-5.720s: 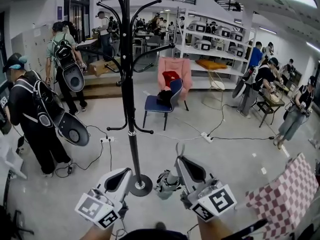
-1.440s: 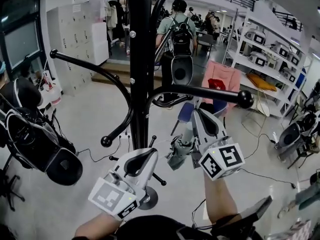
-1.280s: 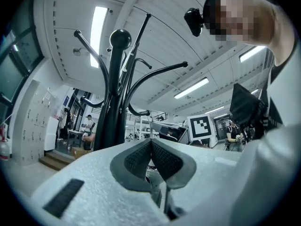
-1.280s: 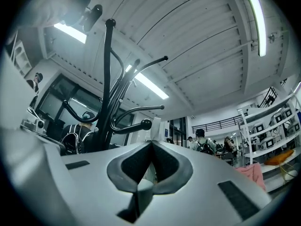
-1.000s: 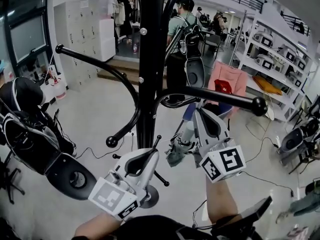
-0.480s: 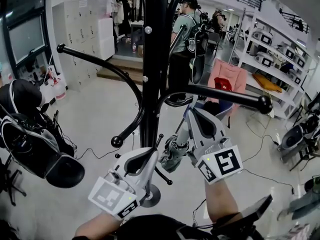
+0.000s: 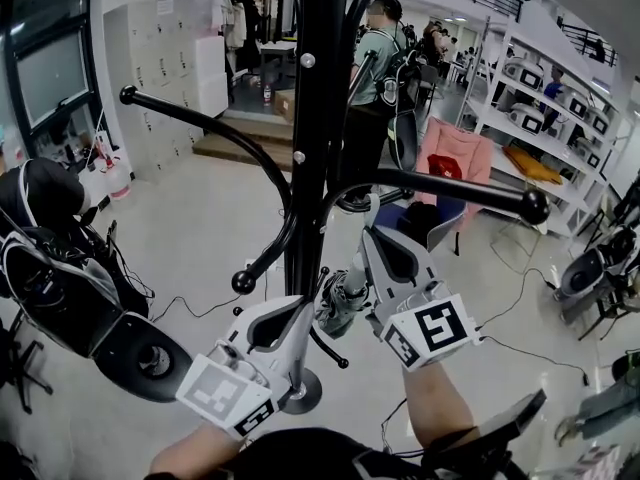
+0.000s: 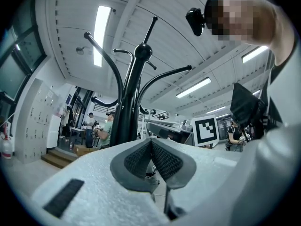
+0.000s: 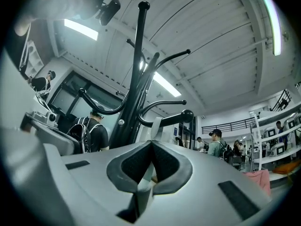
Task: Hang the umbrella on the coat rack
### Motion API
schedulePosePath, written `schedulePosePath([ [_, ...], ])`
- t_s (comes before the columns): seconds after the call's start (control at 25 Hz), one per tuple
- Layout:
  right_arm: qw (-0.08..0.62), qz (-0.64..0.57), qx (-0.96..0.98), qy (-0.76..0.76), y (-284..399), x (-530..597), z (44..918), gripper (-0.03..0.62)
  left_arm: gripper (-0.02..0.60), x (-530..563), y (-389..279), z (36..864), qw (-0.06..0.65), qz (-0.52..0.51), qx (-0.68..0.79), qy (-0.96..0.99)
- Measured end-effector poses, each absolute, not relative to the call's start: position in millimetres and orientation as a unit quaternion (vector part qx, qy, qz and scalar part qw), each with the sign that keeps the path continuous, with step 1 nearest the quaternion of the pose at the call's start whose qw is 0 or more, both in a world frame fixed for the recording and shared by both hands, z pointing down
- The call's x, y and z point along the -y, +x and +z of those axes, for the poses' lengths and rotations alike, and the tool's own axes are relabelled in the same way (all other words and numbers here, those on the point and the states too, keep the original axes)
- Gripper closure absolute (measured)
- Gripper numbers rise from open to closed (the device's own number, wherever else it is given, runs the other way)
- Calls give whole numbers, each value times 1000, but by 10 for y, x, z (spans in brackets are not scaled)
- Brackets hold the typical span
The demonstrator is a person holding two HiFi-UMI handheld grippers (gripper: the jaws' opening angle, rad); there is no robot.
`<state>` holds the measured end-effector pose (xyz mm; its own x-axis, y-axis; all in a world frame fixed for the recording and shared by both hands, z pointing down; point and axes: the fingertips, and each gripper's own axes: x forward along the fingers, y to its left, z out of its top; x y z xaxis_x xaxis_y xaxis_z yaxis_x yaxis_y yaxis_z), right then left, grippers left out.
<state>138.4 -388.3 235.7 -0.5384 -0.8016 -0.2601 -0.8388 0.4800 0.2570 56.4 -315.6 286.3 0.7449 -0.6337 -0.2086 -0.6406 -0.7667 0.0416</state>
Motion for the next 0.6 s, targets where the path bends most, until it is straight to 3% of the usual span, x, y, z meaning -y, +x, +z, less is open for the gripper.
schedulePosePath([
  [0.6,58,165,-864,-471,1256,3817,2467,585,571,3133,514,2950,1,106,-335,-936],
])
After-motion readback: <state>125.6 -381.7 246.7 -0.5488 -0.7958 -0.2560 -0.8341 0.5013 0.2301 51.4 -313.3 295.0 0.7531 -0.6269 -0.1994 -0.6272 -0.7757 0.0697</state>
